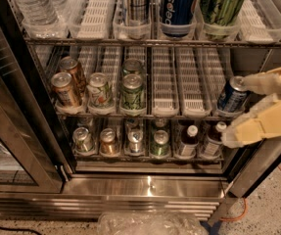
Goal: Pick redbull can from top shelf of fridge
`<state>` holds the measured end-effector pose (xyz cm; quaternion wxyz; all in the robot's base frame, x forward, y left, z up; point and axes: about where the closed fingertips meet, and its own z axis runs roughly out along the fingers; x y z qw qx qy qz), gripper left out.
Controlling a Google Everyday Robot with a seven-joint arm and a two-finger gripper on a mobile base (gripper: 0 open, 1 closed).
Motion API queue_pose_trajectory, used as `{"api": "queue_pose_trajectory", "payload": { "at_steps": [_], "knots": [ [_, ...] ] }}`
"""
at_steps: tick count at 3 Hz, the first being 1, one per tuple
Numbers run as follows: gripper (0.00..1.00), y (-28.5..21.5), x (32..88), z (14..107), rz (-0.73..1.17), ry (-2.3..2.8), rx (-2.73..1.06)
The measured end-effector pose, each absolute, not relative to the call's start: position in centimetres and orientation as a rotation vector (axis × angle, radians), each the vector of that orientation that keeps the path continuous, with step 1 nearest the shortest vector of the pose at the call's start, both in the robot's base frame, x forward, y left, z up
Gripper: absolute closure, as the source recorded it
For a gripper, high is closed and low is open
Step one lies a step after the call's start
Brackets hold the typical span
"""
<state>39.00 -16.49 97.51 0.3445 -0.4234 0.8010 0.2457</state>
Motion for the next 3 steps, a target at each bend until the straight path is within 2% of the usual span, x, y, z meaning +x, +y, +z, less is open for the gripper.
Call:
{"api": "queue_pose_trajectory", "payload": {
  "at_steps": [2, 3],
  "knots": [
    [0.00, -9.9, 39.1, 99.4, 0.727, 1.882, -0.901],
    [0.00, -7.6, 39.8, 99.5, 0.703, 1.772, -0.863]
  ]
}}
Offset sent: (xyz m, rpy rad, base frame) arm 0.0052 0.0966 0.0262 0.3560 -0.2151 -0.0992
